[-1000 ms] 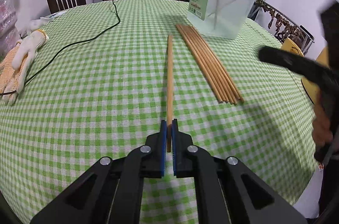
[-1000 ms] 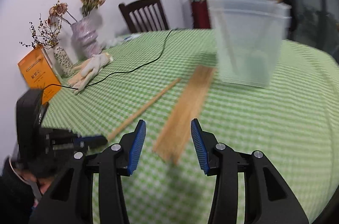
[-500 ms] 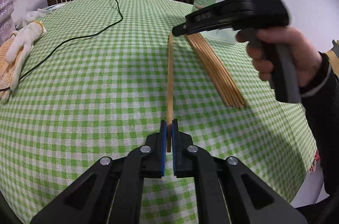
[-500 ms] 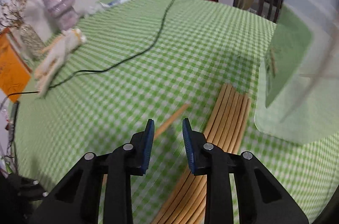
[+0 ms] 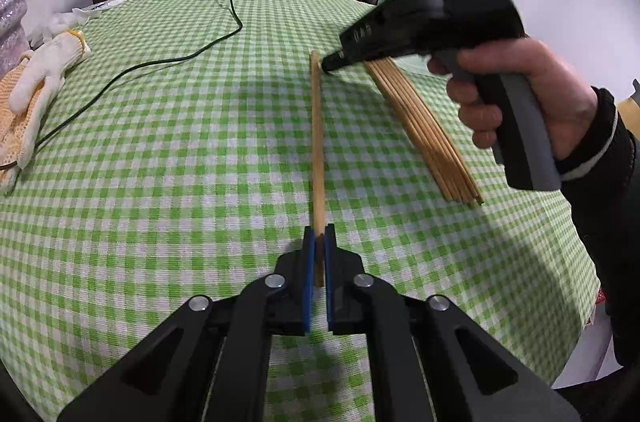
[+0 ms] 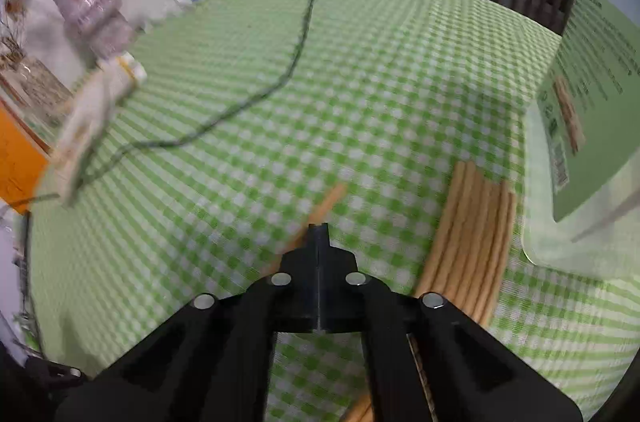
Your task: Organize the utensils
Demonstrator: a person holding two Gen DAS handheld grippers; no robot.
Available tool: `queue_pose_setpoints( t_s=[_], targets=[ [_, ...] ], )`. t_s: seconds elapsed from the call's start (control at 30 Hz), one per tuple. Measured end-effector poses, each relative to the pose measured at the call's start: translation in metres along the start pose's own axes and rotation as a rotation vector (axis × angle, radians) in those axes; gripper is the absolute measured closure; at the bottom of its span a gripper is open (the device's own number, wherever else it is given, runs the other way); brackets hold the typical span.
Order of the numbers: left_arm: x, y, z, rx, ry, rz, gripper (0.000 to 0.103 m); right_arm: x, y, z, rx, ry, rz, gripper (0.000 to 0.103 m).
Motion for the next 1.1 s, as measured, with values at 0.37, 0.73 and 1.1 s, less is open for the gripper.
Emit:
queue_pose_setpoints(
  t_s=[0.37, 0.73, 1.1],
  targets=[
    [-0.004, 0.000, 0.001, -0.004, 0.003, 0.000, 0.101, 0.010, 0.009, 0.005, -0.044, 0.172, -0.163, 0.102],
    [-0.002, -0.004, 0.006, -0.004, 0.003, 0.009, 0.101, -0.001, 0.026, -0.012, -0.073, 0.092, -0.152, 0.077],
    [-0.004, -0.002, 0.008, 0.012, 0.006, 0.010, 0.103, -0.008, 0.028, -0.009, -0.020, -0.052, -0.096, 0.103]
  ],
)
Point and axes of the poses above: each gripper's, at about its wrist camera, not at the fingertips, and z roughly against the way its jaws point, x to its right, y to its top, the point moved 7 cm from there along -z, roughly the way its jaws point
